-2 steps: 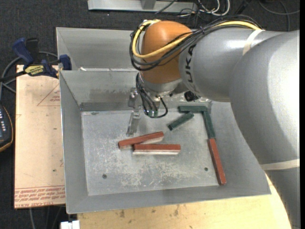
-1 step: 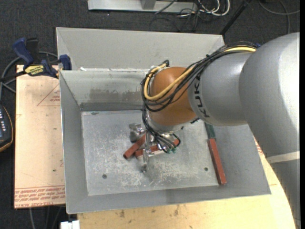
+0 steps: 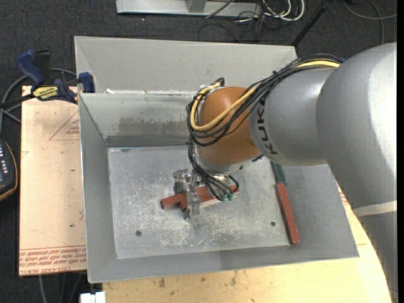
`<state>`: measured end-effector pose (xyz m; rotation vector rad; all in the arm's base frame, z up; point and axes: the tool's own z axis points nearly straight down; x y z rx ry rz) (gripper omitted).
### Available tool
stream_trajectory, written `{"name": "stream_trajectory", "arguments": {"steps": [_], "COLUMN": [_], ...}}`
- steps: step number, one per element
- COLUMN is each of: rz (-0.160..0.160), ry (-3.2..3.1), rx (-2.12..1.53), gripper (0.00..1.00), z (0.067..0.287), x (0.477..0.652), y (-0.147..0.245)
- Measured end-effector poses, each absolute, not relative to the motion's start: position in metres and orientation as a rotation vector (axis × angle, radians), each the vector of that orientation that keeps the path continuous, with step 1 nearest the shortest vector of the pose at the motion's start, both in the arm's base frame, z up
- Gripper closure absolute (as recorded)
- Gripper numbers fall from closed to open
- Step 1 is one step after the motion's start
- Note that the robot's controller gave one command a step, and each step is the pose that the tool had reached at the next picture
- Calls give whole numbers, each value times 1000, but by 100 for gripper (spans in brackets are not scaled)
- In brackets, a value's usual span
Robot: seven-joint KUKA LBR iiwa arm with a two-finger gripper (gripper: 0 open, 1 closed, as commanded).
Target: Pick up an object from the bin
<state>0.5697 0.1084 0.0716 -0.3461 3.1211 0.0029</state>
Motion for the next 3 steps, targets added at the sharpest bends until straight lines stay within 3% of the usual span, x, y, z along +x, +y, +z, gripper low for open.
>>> {"name": "stream_trajectory", "arguments": {"steps": [1,2,3], "rz": [2,-1,2], "ry": [3103,3010,3011], "rx": [-408,-881,-884], "gripper": [100,100,0], "z": [223,228,228], "x": [563,585,584], "y": [112,89,90]}}
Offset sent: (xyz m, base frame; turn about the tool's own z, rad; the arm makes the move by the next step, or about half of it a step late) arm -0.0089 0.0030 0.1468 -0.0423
